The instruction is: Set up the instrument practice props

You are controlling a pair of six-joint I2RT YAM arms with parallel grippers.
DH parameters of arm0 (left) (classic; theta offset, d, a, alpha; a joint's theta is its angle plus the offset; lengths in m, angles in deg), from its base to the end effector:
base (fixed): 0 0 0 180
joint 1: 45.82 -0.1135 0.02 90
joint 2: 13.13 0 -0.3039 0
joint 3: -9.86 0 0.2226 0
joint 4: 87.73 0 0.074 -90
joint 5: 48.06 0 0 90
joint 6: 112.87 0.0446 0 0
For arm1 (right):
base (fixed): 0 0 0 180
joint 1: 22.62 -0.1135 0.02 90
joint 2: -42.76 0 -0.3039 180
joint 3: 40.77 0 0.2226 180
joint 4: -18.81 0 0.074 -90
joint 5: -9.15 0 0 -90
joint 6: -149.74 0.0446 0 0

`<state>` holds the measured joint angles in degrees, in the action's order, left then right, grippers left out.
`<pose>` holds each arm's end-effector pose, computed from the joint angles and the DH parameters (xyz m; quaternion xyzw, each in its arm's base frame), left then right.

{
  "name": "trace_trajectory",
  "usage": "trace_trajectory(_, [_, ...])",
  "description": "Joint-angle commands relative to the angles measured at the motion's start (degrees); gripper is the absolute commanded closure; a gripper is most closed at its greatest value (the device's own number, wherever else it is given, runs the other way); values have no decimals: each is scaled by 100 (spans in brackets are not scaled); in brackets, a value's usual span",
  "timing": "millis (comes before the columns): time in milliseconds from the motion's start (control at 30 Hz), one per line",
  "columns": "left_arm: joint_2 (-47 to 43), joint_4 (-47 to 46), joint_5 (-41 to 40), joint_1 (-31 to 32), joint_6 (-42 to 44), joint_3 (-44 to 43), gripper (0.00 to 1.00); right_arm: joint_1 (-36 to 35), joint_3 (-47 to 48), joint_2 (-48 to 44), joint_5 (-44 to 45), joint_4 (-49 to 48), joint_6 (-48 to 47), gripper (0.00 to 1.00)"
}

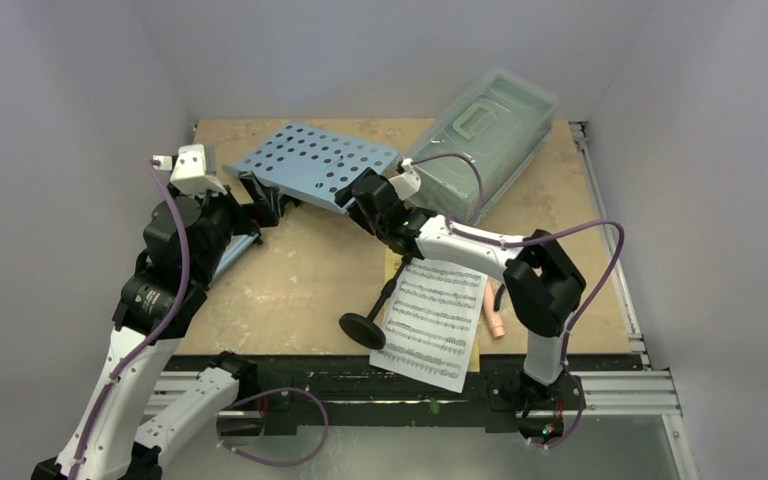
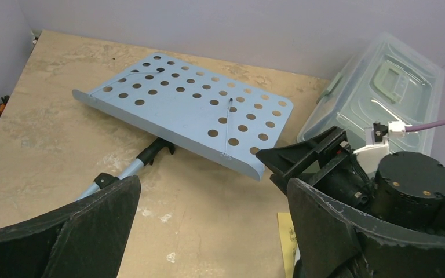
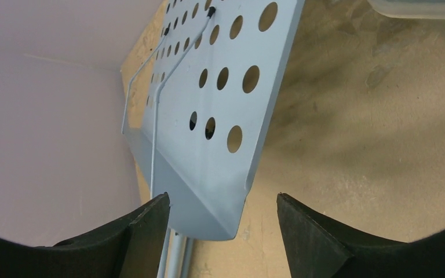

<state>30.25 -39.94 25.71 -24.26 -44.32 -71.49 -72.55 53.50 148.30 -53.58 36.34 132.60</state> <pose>0.0880 -0.0214 0.4393 -0.0902 0.7575 -0.1332 0.6327 0.2856 0.3077 0.3080 0.2839 0.7959 0.3372 0.4150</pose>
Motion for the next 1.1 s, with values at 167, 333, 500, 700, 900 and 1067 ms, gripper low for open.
trace_trajectory(167, [-31, -138, 120, 39, -1, -112, 3, 48, 657, 623, 169, 12, 1351, 35])
trace_trajectory(333, [-31, -149, 111, 96, 0, -108, 2, 36, 762, 1059, 523, -685, 1419, 56])
trace_trajectory(500, [-31, -134, 135, 150, -47, -100, 3, 37, 1176, 1399, 778, -525, 1448, 53])
trace_trajectory(700, [10, -210, 256, 207, -105, -99, 3, 54, 1057, 1532, 707, -1000, 1434, 57])
trace_trajectory(900, [54, -187, 213, 217, -69, -214, 3, 51, 1006, 1239, 750, -1621, 559, 100])
trace_trajectory(1067, [146, -191, -18, 217, 86, -401, 3, 27, 614, 569, 427, -3202, -1180, 100])
